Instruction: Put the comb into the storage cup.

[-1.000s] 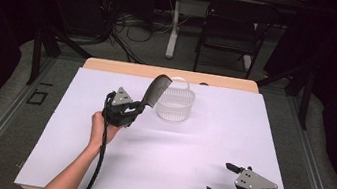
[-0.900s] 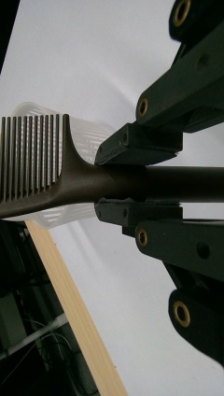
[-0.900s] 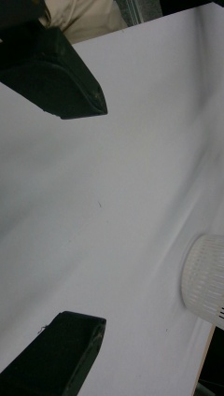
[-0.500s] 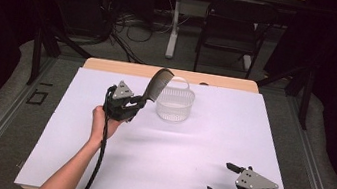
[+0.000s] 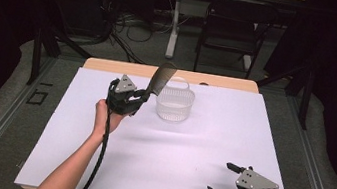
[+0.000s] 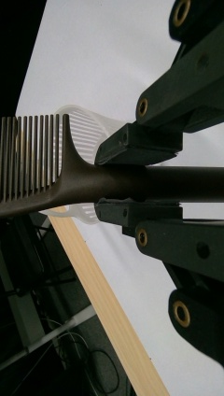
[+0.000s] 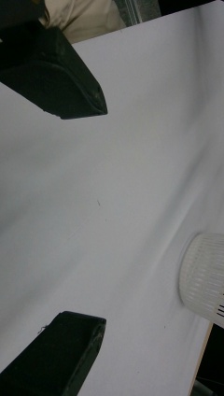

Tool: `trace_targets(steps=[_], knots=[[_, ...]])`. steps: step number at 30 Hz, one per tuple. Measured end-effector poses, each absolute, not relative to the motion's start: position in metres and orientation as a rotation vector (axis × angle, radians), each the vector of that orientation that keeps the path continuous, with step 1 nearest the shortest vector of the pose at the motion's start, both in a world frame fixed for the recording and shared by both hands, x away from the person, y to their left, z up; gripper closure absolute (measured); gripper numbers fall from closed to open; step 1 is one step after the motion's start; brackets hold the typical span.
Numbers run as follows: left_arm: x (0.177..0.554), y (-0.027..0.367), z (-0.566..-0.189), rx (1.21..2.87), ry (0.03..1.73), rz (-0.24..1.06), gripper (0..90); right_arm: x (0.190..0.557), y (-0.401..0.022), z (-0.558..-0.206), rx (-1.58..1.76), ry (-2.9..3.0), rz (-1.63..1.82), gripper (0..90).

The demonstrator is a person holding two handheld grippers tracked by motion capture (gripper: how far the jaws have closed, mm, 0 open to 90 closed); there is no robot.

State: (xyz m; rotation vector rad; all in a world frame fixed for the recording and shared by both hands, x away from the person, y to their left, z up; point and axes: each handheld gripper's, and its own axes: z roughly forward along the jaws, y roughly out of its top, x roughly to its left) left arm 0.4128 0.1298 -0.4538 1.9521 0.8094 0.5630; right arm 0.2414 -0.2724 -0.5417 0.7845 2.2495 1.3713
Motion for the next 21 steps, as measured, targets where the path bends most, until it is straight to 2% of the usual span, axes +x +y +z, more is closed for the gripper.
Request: trace_targets(steps=[21], knots=[[0.424,0.118,-0.440,1.939,0.791,0.595,72.0,0.242,-0.273,-0.542,0.783,2.258,1.367,0.7]])
